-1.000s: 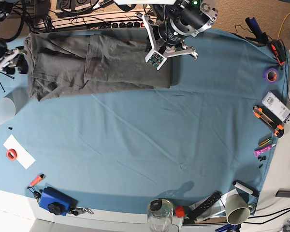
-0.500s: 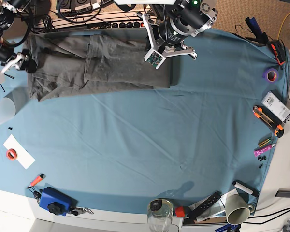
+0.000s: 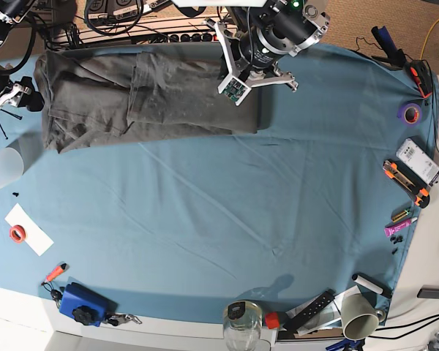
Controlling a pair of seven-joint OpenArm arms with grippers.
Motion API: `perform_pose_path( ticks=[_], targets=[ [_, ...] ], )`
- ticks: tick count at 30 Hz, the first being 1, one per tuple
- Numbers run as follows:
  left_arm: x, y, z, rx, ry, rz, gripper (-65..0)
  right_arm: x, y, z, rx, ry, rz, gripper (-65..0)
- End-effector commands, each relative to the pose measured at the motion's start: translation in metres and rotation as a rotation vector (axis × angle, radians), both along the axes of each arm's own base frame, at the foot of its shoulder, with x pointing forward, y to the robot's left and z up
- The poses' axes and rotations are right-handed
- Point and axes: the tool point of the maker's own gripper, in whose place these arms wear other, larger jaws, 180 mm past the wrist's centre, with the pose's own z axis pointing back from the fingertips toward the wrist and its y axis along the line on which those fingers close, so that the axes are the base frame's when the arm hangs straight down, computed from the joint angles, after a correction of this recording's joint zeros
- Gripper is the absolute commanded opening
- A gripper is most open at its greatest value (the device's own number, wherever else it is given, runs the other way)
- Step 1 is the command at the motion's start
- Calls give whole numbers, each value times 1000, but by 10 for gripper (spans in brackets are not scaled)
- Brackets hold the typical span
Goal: Fold the T-shirt properly
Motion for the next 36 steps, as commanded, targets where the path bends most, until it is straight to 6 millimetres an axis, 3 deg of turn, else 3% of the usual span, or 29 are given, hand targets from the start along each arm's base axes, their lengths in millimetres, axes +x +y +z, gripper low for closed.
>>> perform_pose_path(
  ticks=[1, 9, 11, 14, 17, 20, 28, 36],
  targets=[
    [3, -4, 10, -36, -29, 2, -650, 7, -7, 9, -15, -25, 4, -309],
    [3, -4, 10, -35, -27, 1, -650, -16, 22, -47, 132, 144, 30, -309],
    [3, -4, 10, -36, -28, 2, -650, -12, 33, -47, 168, 130, 52, -309],
    [3, -4, 10, -37, -30, 2, -650, 5, 46, -31, 267, 20, 49, -309],
    [5, -5, 12, -46, -41, 5, -650, 17, 52, -12, 348, -79, 40, -309],
    [6, -6, 14, -53, -50, 7, -650, 21, 55, -7, 374, -108, 38, -309],
    [6, -6, 14, -52, -50, 6, -650, 17, 65, -19, 385, -81, 38, -309],
    [6, -6, 14, -53, -49, 7, -650, 8, 110, -46, 430, 43, 166, -309]
  ],
)
